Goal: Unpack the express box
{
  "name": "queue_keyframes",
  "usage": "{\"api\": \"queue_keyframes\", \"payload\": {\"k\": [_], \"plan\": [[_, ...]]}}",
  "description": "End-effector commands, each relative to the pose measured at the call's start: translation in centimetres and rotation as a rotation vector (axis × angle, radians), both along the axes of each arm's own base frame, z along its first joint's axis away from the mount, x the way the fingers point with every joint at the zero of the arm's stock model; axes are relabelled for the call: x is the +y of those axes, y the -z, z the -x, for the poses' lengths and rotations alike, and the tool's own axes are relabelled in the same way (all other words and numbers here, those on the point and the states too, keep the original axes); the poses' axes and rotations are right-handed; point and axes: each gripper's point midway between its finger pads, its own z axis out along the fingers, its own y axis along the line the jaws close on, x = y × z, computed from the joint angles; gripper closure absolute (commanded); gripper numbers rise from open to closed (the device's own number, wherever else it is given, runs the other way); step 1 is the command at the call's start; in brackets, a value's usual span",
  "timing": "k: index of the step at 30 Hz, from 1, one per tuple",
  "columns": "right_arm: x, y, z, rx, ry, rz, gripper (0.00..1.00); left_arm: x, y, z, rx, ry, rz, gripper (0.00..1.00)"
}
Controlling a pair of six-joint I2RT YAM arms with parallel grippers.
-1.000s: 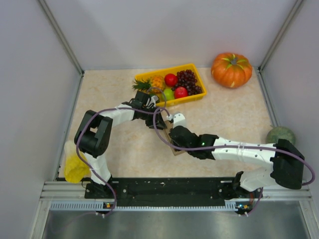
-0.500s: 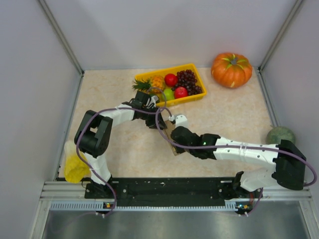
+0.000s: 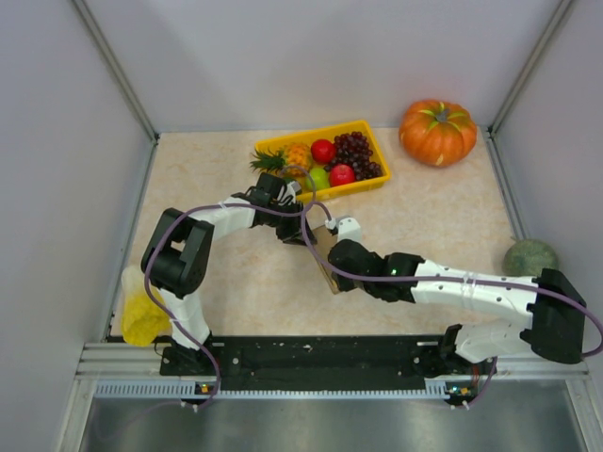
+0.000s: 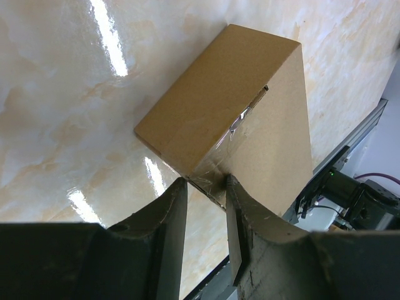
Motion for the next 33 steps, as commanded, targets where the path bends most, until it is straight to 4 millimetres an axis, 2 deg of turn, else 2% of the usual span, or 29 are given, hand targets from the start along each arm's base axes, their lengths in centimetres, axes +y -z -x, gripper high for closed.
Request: {"api": "queue_keyframes", "payload": {"k": [1,4,6,13,19,28,31,33], "plan": [[-1.5,2.4,2.6,0.102,-0.048,0.084,1.0,4.6,6.5,0.0,0.024,-0.061,-0.275,0.66],[-1.0,3.0,2.4,0.104,-0.053,0.1,1.0,4.4,6.6,0.1,0.029,-0.053,-0.264,0.66],[-0.4,2.6,2.0,0.088,-0.057,0.084,1.0,4.3,6.6,0.3,0.03,-0.045,-0.256,0.65],[2.8,-1.6,-0.6,-0.031,-0.061,0.001,1.0,4.0,6.7,0.6,0.028,-0.011,-0.233,0.61],[4.7,-3.3,-2.8,-0.118,-0.05,0.001,1.0,4.1,6.9,0.9,0.026,0.011,-0.24,0.59],[4.0,-7.3,-4.3,-0.237,-0.017,-0.03,1.0,4.5,7.3,0.9,0.019,0.014,-0.264,0.56],[3.4,-8.4,-4.4,-0.263,0.004,-0.05,1.0,4.1,6.6,0.6,0.007,0.013,-0.241,0.53],[2.6,-8.7,-4.4,-0.269,0.027,-0.055,1.0,3.3,5.1,0.1,-0.012,0.014,-0.196,0.5]]}}
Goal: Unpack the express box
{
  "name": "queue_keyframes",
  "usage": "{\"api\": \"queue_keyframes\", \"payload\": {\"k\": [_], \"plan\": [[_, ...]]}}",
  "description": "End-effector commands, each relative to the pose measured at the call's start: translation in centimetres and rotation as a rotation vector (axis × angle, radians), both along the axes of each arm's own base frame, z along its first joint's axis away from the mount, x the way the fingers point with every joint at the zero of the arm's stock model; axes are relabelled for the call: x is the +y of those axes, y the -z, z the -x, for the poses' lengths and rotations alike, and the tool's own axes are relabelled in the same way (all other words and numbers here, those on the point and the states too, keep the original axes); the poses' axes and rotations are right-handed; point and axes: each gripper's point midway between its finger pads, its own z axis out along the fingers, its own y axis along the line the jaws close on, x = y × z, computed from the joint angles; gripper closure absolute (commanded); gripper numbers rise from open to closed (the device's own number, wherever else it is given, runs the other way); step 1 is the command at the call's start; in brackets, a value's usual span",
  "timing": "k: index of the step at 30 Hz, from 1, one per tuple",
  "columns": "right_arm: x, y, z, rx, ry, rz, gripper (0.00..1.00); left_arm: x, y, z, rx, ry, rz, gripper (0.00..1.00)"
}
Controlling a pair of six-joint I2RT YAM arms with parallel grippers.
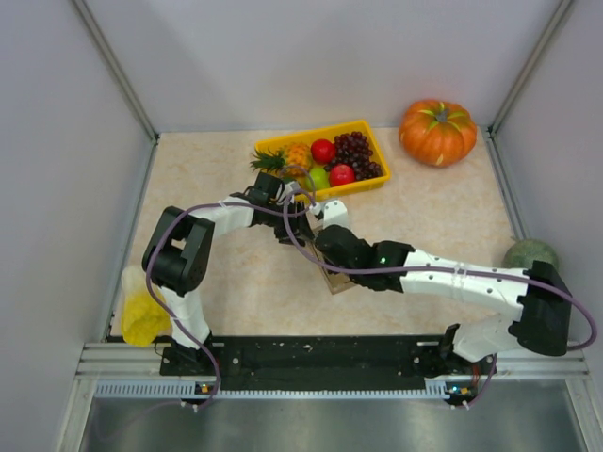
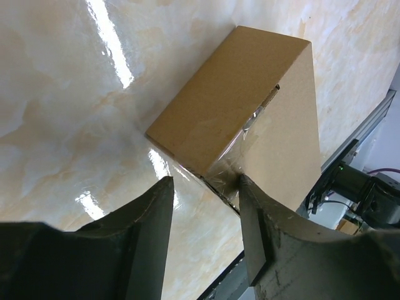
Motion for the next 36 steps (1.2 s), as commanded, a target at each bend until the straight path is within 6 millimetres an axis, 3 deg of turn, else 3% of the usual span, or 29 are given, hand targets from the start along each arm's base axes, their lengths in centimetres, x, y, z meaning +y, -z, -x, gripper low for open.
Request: {"api": "queue_keyframes", "payload": {"k": [1,6,9,14,18,24,32,36], "plan": [[-0.5,-4.6,-0.7,-0.101,0.058,-0.119,1.0,2.8,4.1,0.0,0.004,-0.038,-0.186,0.47],[-4.8,-4.6,-1.6,-0.091,0.203,-0.171,1.0,0.8,-1.2,-1.7,-0.09,-0.008,-0.067,0.35],[-7.5,-3.5,-2.4,-0.055,0.297,-0.19,1.0,0.6,-3.4,-2.5,-0.156,0.008,-0.055,0.29],[-9.9,-0.7,-3.6,0.038,0.377,-0.184,1.0,1.0,-4.7,-2.4,-0.194,-0.012,-0.055,0.27],[-10.7,1.3,-4.6,0.07,0.407,-0.1,1.0,1.6,-4.0,-1.1,-0.182,-0.03,-0.059,0.26],[-8.2,2.8,-4.4,0.171,0.332,-0.086,1.0,2.4,-3.3,0.2,-0.141,-0.038,-0.08,0.28],[-4.1,1.8,-2.3,0.252,0.226,-0.183,1.0,3.5,-2.6,0.7,-0.089,-0.074,-0.075,0.31],[-0.5,1.7,-1.3,0.273,0.116,-0.227,1.0,4.6,-3.0,0.2,-0.089,-0.135,-0.095,0.33]]}}
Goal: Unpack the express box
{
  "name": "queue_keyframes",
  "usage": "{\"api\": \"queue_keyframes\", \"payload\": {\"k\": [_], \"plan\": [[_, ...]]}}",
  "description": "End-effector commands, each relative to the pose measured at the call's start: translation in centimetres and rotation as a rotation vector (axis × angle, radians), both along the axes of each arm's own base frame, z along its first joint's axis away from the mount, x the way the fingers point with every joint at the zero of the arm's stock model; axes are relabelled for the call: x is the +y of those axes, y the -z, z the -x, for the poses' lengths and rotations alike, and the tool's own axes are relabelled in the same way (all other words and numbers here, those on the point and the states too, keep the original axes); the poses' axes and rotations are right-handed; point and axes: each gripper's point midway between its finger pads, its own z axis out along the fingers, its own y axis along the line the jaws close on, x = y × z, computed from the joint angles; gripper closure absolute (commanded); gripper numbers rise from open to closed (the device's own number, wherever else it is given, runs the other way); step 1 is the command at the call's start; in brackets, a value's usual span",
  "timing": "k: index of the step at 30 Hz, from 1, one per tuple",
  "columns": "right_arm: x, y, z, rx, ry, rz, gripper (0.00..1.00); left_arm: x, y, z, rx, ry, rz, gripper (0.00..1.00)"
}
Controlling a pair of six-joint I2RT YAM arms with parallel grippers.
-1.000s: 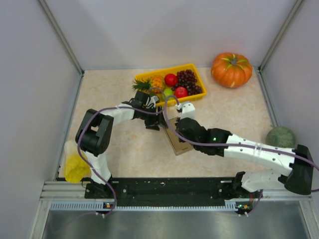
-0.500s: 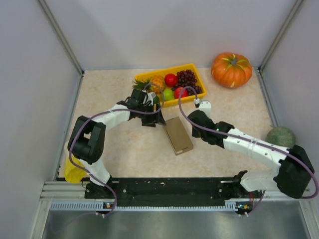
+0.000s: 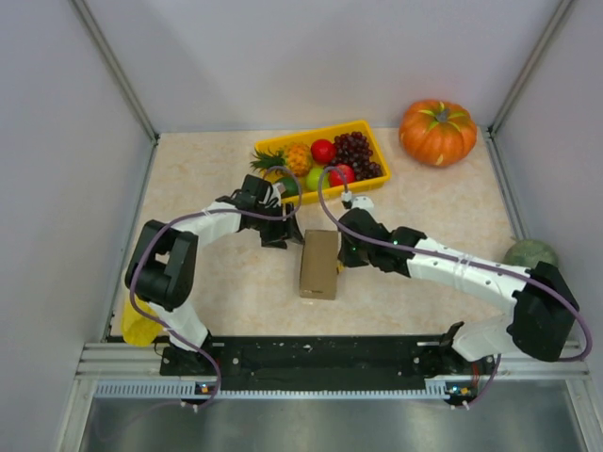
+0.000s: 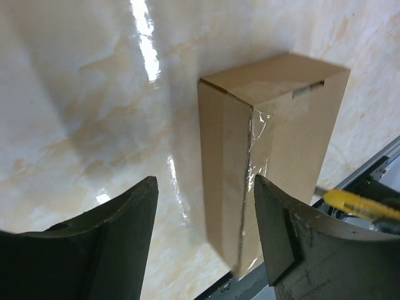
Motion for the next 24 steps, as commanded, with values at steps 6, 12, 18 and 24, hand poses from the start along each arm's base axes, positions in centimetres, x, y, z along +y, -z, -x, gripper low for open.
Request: {"api": "queue_keyframes", "payload": {"k": [6,12,18,24], "plan": [[2.6,-4.0,-1.8,-0.141,0.005,-0.016,1.0,4.5,-4.1,-1.5,-0.145,-0.203,-0.107,0.43],[0.9,-9.7,-3.9,-0.341,0.008,0.007,1.0,4.1,-7.0,1.1,-0.221,-0.135,-0.02,0.51],[3.8,-10.8,-8.5,-0.361,-0.056,-0.106,1.0,0.9,-7.0,5.8,-0.256,0.077,0.072,0.56],[8.5,-9.8,-12.6,-0.315,-0.173,-0.19,1.0,2.1,-4.5,8.9,-0.187,0.016,0.04,0.69]]}}
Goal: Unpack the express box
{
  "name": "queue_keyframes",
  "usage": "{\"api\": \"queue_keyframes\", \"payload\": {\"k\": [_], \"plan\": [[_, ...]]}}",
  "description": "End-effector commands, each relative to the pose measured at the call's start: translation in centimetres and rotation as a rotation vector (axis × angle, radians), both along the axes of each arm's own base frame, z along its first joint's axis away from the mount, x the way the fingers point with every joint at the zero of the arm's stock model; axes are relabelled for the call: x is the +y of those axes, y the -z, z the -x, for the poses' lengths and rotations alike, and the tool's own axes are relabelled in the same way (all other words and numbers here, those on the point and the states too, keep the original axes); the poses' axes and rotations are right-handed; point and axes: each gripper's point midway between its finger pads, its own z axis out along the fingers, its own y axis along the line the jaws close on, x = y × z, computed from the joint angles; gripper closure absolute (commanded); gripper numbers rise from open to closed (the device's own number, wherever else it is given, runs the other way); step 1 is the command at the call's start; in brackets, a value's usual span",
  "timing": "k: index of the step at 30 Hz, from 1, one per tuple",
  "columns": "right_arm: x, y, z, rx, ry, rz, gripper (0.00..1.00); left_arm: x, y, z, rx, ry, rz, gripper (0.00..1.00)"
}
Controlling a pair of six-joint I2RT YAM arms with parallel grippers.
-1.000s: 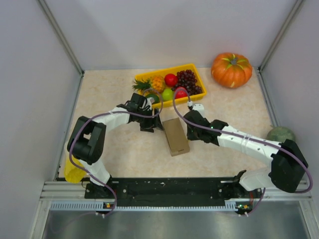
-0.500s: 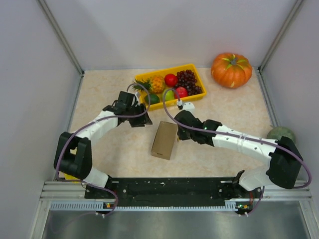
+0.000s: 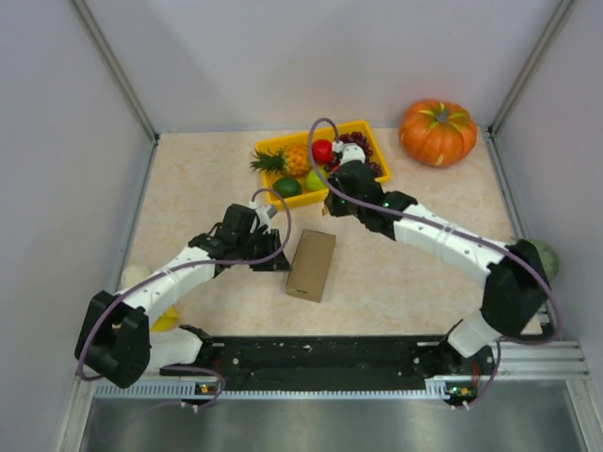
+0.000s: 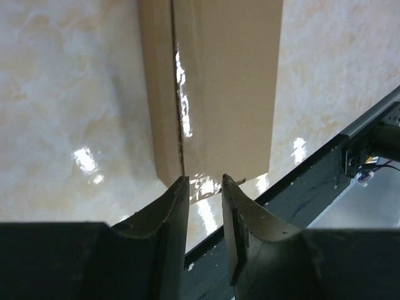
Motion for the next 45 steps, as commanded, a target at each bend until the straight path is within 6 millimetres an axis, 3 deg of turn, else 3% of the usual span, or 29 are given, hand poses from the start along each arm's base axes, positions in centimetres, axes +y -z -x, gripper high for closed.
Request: {"api": "queue_keyframes", "payload": {"k": [1,4,9,13,18,24,28,34,36,38,41,45], "plan": [[5.3,-1.5,-2.7,-0.027,-0.157,-0.081,1.0,1.2,0.7,1.1,0.0,-0.059,-0.016,0.71],[6.6,0.2,-3.6,0.013,-0.182,-0.063,1.0,1.8,2.1,2.7,0.06,-0.079,-0.053,0.81],[8.2,2.1,-3.8,0.066,-0.234,-0.057,1.0,0.5,3.3,5.0,0.115,-0.019,-0.061,0.85],[8.0,3.6,-3.5,0.103,-0.248,-0.036,1.0,-0.3,4.1,6.8,0.131,0.053,-0.106,0.87],[6.8,5.7,-2.4,0.154,-0.247,0.016,1.0,-0.2,5.6,6.9,0.16,0.068,-0.153,0.87],[3.6,6.3,-2.3,0.156,-0.19,0.102,1.0,-0.9,5.9,3.8,0.135,0.026,-0.219,0.85],[1.5,5.9,-1.9,0.149,-0.148,0.133,1.0,-2.1,4.4,1.1,0.089,-0.007,-0.202,0.85],[-1.1,5.5,0.0,0.167,-0.09,0.15,1.0,-3.0,3.0,-2.9,0.06,-0.041,-0.15,0.84],[-2.1,6.2,1.0,0.196,-0.063,0.153,1.0,-3.9,2.8,-4.4,0.052,-0.037,-0.128,0.84],[-3.0,6.1,1.9,0.201,-0.039,0.146,1.0,-4.5,3.2,-5.8,0.064,-0.046,-0.108,0.84],[-4.2,5.8,3.0,0.212,0.009,0.121,1.0,-5.6,2.5,-8.0,0.072,-0.061,-0.046,0.85],[-5.2,5.0,2.8,0.192,0.085,0.104,1.0,-6.6,-0.5,-10.1,0.027,-0.066,0.037,0.84]]}}
